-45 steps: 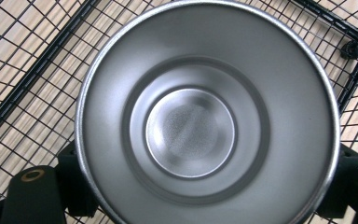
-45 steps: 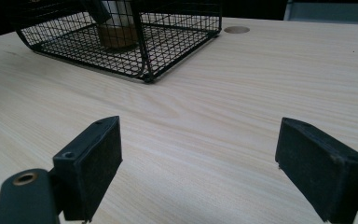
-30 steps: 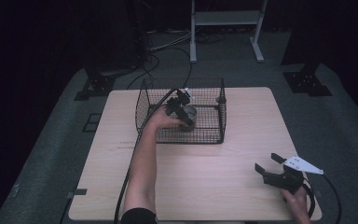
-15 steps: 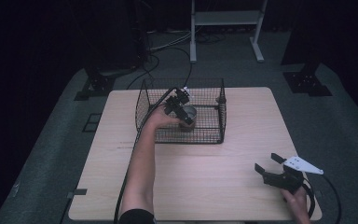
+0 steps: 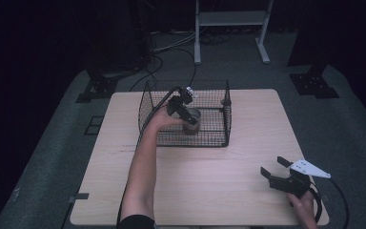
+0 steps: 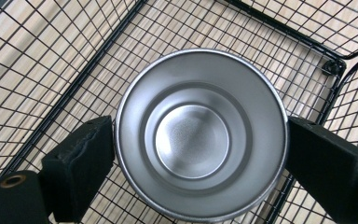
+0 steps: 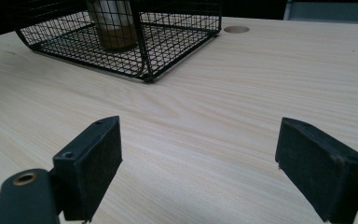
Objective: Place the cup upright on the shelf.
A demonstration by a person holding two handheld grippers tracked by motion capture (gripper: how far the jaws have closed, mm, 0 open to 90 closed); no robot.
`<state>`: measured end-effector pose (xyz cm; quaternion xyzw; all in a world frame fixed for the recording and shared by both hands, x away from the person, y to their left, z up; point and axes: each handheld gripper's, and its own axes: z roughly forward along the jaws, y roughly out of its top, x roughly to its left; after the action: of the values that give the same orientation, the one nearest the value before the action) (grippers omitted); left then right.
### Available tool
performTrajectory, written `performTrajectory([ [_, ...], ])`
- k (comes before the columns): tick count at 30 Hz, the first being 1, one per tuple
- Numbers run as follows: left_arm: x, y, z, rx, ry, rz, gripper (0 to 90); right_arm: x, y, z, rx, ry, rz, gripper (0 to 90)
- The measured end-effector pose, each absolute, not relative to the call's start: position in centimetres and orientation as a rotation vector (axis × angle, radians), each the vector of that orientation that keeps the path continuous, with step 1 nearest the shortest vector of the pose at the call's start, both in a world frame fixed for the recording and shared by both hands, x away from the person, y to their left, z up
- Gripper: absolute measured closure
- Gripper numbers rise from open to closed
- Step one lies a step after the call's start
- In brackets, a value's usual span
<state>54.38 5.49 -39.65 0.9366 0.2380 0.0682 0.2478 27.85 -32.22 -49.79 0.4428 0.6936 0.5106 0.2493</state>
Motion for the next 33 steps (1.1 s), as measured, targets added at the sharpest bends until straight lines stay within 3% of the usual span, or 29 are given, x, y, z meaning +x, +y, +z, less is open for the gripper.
performTrajectory([
  [33, 50.1, 7.0, -34.4, 2.438, 0.509, 0.304, 8.1, 27.9, -32.2, -49.8, 1.208, 1.891, 1.382, 13.8],
])
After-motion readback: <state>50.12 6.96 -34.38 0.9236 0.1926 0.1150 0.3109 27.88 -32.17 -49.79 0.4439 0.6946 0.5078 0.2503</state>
